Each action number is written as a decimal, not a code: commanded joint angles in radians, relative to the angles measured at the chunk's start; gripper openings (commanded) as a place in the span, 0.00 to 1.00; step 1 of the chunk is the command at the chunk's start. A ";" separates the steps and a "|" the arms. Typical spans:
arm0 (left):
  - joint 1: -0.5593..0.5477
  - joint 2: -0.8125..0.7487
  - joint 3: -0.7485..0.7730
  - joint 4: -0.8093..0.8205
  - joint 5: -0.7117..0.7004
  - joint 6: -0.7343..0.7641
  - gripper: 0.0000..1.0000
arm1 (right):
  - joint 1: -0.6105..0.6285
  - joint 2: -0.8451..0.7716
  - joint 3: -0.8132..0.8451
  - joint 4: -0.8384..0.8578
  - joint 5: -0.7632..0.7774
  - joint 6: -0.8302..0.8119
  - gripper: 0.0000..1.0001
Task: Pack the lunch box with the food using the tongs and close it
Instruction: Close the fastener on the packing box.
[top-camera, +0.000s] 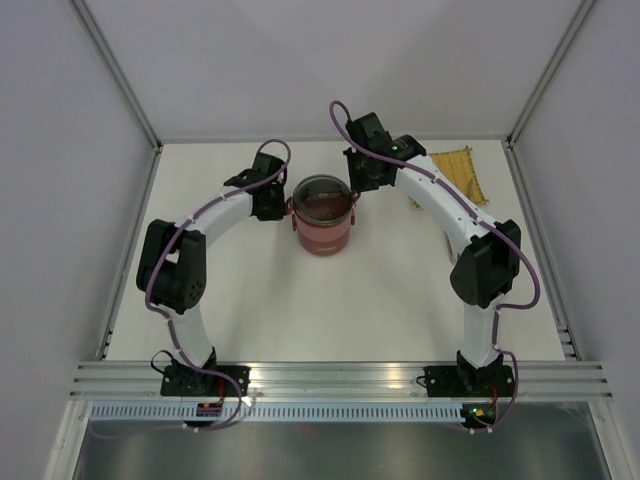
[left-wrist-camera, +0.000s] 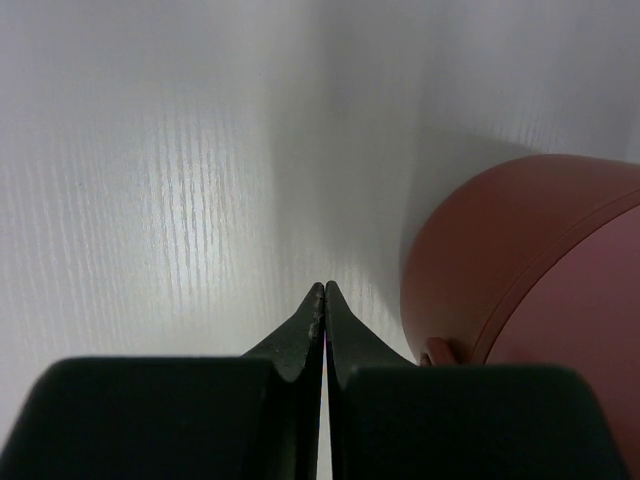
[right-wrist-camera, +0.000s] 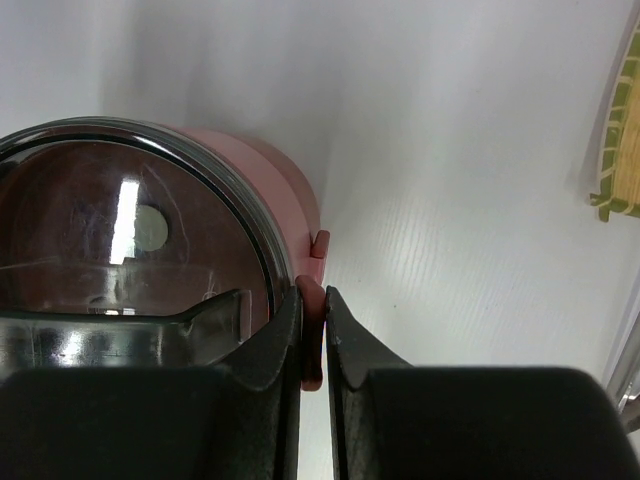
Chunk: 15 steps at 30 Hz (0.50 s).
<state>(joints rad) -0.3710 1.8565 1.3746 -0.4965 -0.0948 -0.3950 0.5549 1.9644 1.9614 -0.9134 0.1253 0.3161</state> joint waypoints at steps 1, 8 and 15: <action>0.012 -0.037 0.015 0.001 0.006 0.031 0.03 | 0.016 0.028 0.014 -0.145 0.057 0.047 0.00; 0.082 -0.160 -0.031 -0.022 -0.017 0.044 0.11 | 0.045 0.053 0.083 -0.218 0.168 0.122 0.00; 0.115 -0.194 0.013 -0.024 0.032 0.058 0.24 | 0.051 0.044 0.074 -0.231 0.175 0.221 0.00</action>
<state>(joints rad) -0.2497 1.6764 1.3434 -0.5270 -0.0990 -0.3729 0.5987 1.9892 2.0247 -1.0298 0.2661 0.4755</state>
